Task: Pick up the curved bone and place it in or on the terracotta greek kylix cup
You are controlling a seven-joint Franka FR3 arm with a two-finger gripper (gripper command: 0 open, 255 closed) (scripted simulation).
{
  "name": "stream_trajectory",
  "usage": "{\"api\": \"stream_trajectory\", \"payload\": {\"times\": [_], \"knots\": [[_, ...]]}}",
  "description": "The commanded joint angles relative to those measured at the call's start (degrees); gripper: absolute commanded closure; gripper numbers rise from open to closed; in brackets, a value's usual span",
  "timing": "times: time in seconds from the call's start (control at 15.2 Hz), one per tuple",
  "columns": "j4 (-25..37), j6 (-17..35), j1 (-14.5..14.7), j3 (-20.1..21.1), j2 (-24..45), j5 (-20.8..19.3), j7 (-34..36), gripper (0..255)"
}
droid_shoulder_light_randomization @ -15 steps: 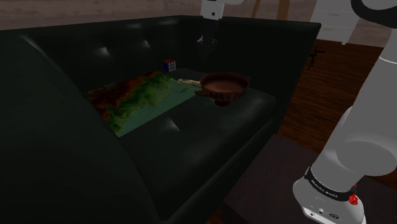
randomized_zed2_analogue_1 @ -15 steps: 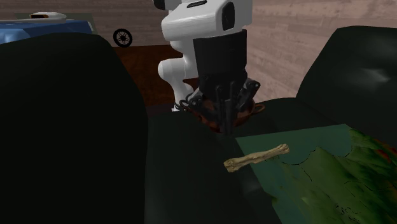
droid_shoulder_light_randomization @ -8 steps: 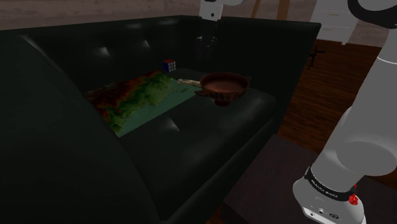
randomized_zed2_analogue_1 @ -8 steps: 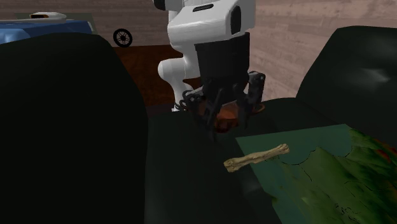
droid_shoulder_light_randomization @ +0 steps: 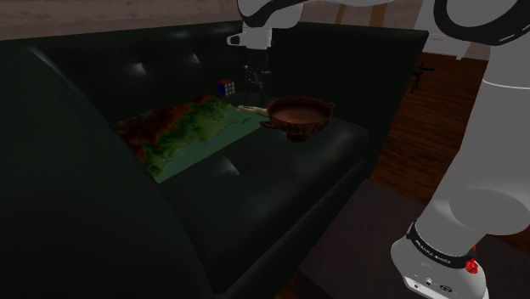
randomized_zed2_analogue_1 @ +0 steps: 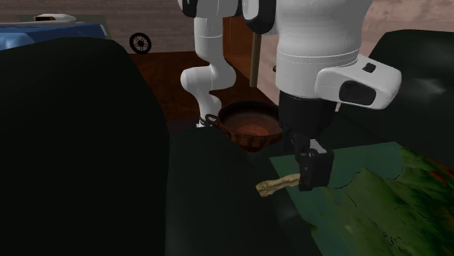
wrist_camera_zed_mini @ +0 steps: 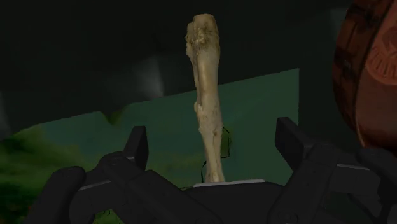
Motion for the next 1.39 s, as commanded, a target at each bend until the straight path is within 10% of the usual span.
{"api": "stream_trajectory", "payload": {"times": [0.0,0.92,0.99,1.32], "knots": [[-0.7,0.8,0.1,0.9,0.5,-0.5,-7.4,0],[-5.1,5.7,0.4,1.1,1.0,-0.4,-7.6,0],[-5.1,5.7,0.4,1.1,1.0,-0.4,-7.6,255],[-5.1,5.7,0.4,1.1,1.0,-0.4,-7.6,255]]}}
